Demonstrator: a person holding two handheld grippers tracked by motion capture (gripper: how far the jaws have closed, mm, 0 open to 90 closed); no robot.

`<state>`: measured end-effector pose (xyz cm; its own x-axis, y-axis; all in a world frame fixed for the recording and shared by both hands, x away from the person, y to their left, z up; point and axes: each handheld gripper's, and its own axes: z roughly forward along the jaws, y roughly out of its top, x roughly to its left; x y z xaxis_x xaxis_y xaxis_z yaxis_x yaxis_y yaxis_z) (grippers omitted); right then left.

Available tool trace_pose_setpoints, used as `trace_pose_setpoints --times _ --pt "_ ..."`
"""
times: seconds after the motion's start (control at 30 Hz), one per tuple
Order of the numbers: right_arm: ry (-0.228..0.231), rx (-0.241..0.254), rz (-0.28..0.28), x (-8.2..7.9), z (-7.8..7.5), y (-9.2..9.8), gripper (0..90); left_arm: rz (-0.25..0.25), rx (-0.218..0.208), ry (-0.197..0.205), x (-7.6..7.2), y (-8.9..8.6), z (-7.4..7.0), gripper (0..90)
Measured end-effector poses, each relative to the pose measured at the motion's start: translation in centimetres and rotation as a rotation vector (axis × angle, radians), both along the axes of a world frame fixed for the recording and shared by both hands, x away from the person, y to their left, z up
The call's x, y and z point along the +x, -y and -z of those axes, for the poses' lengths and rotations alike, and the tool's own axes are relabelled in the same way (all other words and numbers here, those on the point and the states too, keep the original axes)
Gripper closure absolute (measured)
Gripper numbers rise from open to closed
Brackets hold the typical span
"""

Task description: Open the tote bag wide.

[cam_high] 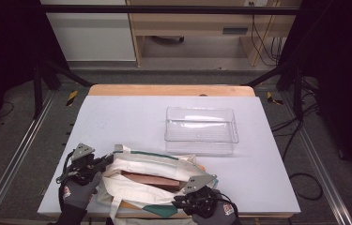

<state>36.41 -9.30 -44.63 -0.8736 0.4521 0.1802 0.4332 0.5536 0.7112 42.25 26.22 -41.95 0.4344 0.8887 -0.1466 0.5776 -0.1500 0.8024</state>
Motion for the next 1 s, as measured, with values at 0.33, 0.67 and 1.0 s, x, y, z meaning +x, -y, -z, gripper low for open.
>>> trace_pose_setpoints --times 0.33,0.67,1.0 --pt "0.048 0.089 0.019 0.1 -2.1 0.8 62.8 0.015 -0.042 0.076 -0.9 -0.4 -1.4 57.9" --pt "0.204 0.085 0.148 1.8 -4.6 1.7 58.9 0.106 -0.007 0.167 -4.4 1.3 -3.4 63.1" --pt "0.223 -0.049 0.186 2.7 -2.0 1.6 60.1 0.185 0.107 0.062 -5.5 2.2 0.4 66.0"
